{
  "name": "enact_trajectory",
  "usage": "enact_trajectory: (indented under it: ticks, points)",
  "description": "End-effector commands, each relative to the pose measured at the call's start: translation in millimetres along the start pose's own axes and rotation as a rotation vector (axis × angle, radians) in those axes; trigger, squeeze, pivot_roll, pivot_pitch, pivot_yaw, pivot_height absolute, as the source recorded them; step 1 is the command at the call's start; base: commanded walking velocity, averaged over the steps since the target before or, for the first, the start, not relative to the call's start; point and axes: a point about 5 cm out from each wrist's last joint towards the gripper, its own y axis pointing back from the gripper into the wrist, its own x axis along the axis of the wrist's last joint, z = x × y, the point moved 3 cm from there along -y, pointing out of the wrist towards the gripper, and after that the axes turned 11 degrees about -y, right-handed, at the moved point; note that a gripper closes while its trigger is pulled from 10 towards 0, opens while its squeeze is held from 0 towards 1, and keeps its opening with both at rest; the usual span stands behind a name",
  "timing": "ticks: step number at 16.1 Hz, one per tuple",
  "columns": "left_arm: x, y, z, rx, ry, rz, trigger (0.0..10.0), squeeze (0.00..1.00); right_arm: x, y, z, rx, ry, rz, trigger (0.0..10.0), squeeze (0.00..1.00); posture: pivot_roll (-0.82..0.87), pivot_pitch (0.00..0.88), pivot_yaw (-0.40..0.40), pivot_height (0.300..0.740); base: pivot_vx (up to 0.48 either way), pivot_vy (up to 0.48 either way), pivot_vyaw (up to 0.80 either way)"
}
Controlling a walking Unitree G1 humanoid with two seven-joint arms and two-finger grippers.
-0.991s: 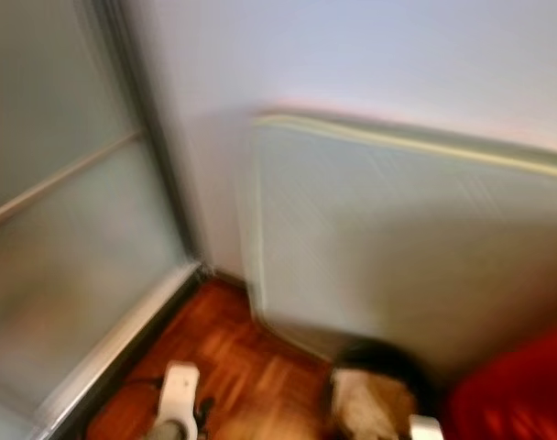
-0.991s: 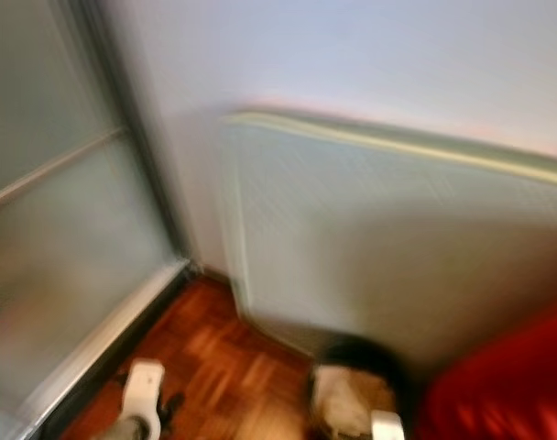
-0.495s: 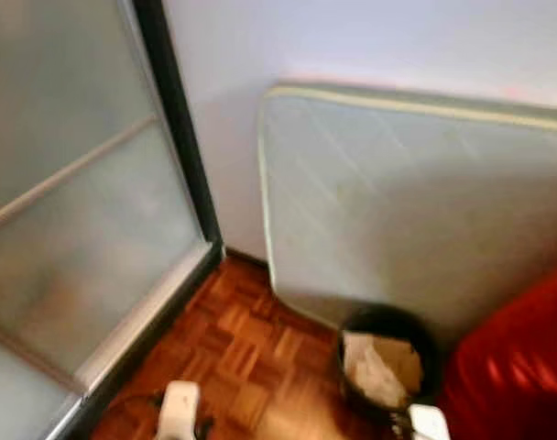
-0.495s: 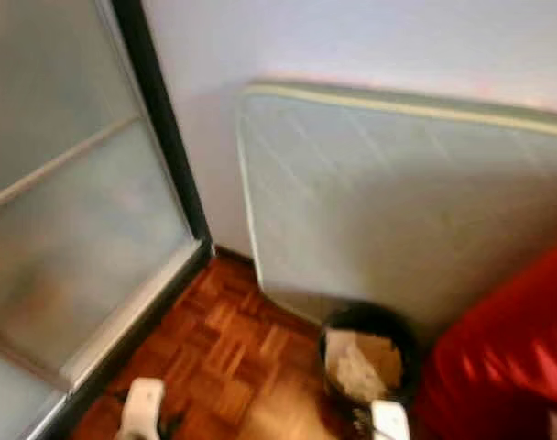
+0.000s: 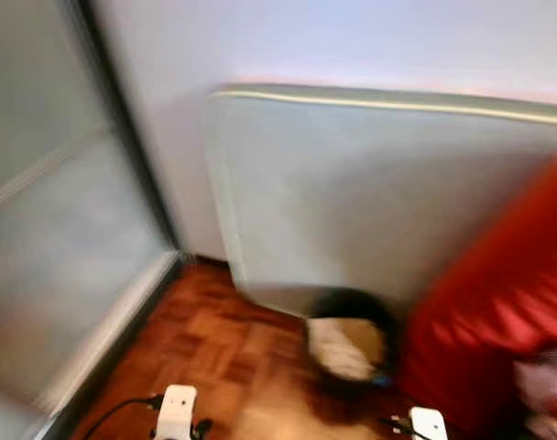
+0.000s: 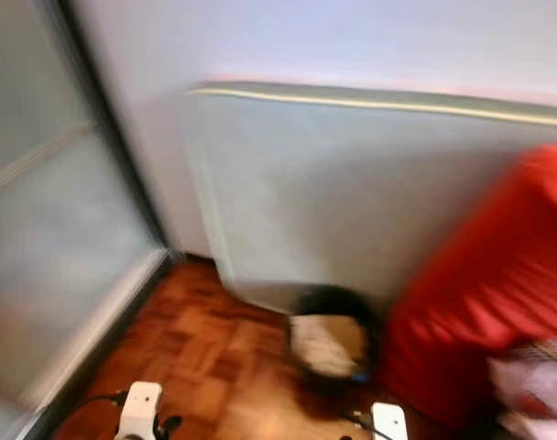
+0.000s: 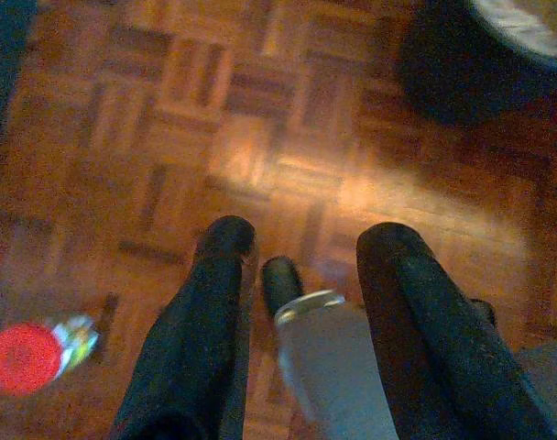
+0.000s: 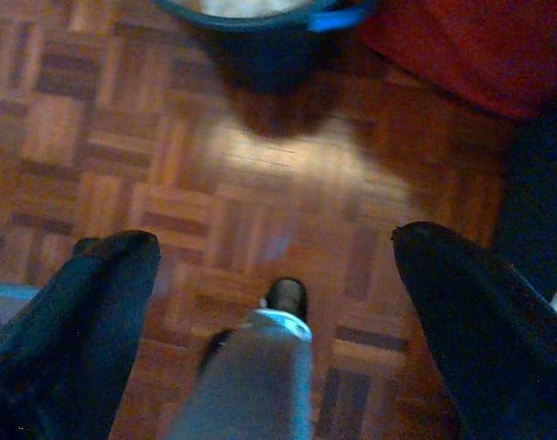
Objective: Clean up the room
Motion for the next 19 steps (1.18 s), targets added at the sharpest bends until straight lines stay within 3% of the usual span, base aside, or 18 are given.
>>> enact_trajectory:
  ticks: [1, 7, 10, 19]
  points:
    - [-2.2, 0.5, -0.9, -0.001, -0.023, -0.011, 10.0, 0.0, -1.0, -0.2, -1.1, 0.002, -0.005, -0.004, 10.0, 0.0, 0.06, 0.0, 0.012, 0.74, 0.0, 0.0, -0.77]
    - [-5.0, 0.7, -1.4, 0.0, -0.027, -0.032, 10.0, 0.0, 1.0, -0.2, -1.0, 0.011, 0.001, -0.002, 10.0, 0.0, 0.05, 0.0, 0.011, 0.74, 0.0, 0.0, -0.76]
    - [-7.1, 1.5, -4.0, -0.009, -0.084, -0.045, 10.0, 0.0, 0.4, -0.6, -3.4, 0.013, -0.005, 0.0, 10.0, 0.0, 0.02, 0.0, 0.026, 0.74, 0.0, -0.246, -0.75]
    - [-4.7, 0.5, -2.4, -0.017, -0.06, -0.041, 10.0, 0.0, 0.5, -0.9, -4.7, 0.021, -0.002, -0.006, 10.0, 0.0, 0.04, 0.0, 0.022, 0.74, 0.0, 0.0, -0.75]
